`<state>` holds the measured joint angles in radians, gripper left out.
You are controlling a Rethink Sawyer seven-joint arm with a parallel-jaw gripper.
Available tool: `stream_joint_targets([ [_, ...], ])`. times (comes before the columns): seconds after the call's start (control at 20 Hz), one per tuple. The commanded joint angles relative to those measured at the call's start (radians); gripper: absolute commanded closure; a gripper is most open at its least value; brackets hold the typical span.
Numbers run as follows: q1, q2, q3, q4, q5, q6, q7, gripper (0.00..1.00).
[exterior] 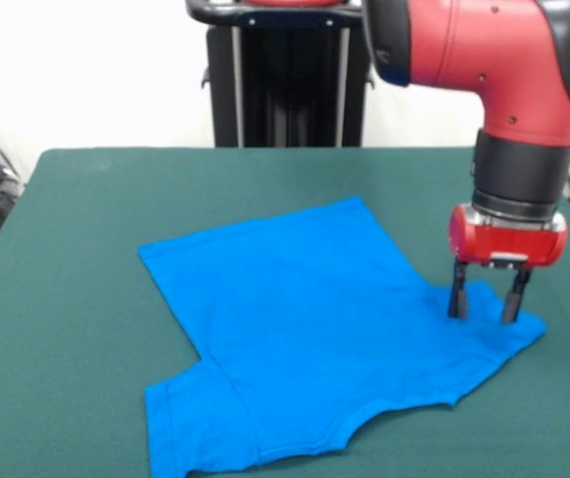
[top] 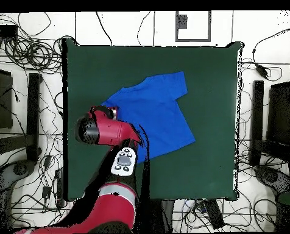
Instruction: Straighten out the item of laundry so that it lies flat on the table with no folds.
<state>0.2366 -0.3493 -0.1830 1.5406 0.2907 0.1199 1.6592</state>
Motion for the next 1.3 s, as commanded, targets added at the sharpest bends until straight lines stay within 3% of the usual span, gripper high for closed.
stream_joint_targets([
  [0.05, 0.022, -0.015, 0.066, 0.006, 0.023, 0.167, 0.18, 0.0],
  [0.95, -0.031, -0.075, 0.136, 0.118, -0.024, 0.092, 0.158, 0.0],
  [1.3, -0.086, -0.136, 0.135, 0.145, -0.061, 0.176, 0.094, 0.0],
])
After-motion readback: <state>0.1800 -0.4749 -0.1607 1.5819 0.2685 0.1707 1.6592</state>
